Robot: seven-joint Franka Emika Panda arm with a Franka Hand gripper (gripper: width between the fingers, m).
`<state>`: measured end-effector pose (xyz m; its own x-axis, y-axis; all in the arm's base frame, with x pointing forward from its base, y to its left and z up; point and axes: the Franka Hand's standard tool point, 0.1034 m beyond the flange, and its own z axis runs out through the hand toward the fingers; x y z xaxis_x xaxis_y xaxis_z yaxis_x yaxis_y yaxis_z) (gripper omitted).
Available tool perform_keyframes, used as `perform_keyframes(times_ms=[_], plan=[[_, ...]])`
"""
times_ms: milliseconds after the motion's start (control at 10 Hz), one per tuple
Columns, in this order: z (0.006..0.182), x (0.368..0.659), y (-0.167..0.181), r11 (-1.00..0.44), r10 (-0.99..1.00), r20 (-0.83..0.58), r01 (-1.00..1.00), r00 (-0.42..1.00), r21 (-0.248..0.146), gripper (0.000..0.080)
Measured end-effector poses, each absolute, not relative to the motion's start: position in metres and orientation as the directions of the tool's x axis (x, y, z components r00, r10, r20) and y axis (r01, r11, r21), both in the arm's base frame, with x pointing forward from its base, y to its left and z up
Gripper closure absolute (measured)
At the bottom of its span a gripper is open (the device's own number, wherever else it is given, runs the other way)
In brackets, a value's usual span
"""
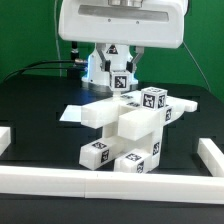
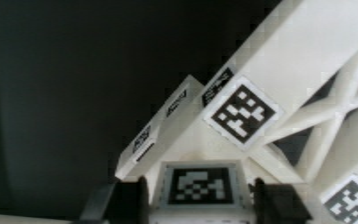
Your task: Assemble chair
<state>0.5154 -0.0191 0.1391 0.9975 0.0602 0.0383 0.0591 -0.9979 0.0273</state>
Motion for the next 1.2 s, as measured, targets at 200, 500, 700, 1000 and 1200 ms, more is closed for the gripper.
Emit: perform_keyframes(times_ms=[200, 500, 700, 1000, 1200], plan=[[0.138, 0.5151, -0.0193, -0.998, 0.06, 0.036, 0.059, 0.998, 0.028, 0.0521], [0.1327, 0.5139, -0.0197, -0.998, 0.061, 0.03, 0.06, 0.998, 0.032, 0.0521], [0.1306, 0.5131, -0.0197, -0.998, 0.062, 0.026, 0.061, 0.998, 0.033, 0.0521], [0.13, 0.5129, -0.0198, -0.998, 0.062, 0.024, 0.061, 0.998, 0.034, 0.052], [0.13, 0.5129, -0.0198, -0.998, 0.062, 0.024, 0.061, 0.998, 0.034, 0.0322]])
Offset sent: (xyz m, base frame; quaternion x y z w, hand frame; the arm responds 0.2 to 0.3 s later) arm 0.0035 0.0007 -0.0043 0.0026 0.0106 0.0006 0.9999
